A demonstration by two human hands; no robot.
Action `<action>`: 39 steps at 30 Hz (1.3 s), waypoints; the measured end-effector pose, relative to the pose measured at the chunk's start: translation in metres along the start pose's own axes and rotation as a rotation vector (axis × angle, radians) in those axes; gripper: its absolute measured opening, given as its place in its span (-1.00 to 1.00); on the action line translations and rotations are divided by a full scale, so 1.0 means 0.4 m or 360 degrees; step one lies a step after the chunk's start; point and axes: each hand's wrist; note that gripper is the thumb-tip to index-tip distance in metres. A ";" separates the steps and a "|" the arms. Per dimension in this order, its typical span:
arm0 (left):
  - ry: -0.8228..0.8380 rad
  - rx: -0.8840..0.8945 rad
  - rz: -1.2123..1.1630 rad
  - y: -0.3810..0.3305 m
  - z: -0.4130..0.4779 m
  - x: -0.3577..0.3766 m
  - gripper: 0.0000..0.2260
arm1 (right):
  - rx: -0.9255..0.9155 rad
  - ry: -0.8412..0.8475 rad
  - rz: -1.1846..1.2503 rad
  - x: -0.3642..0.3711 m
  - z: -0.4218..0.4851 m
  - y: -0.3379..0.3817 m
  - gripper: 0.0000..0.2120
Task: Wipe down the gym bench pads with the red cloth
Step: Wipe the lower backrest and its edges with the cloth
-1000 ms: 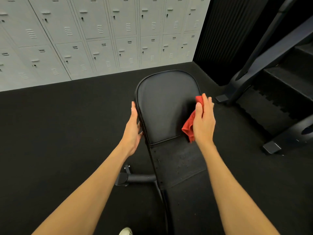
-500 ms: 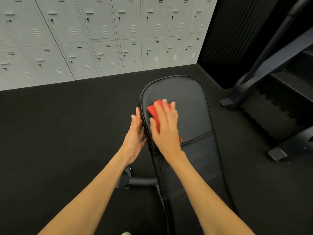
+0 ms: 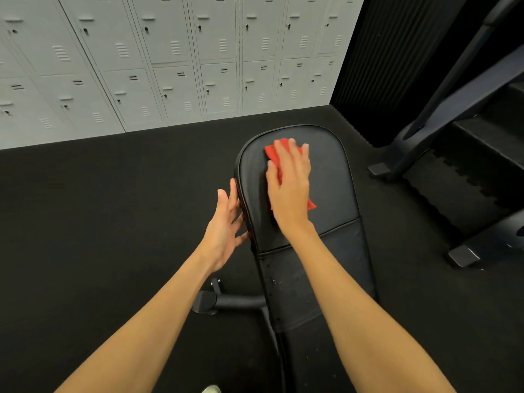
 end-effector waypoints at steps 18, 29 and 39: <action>-0.0196 -0.0117 0.0022 0.039 -0.071 -0.010 -0.52 | -0.0691 0.1155 0.0149 -0.166 -0.225 -0.053 -0.87; -0.0205 -0.0147 0.0247 0.114 -0.107 0.045 -0.46 | 0.0191 -0.0029 0.0219 -0.239 -0.053 -0.112 -0.68; -0.0234 -0.0037 0.0400 0.143 -0.108 0.052 -0.32 | -0.0186 0.0105 -0.0195 -0.222 -0.328 -0.239 -0.64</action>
Point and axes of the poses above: each hand's wrist, its own z-axis towards the middle knuckle, its own x-axis out of the palm, y = z × x, and after that the axes turned 8 degrees about -y, right-handed
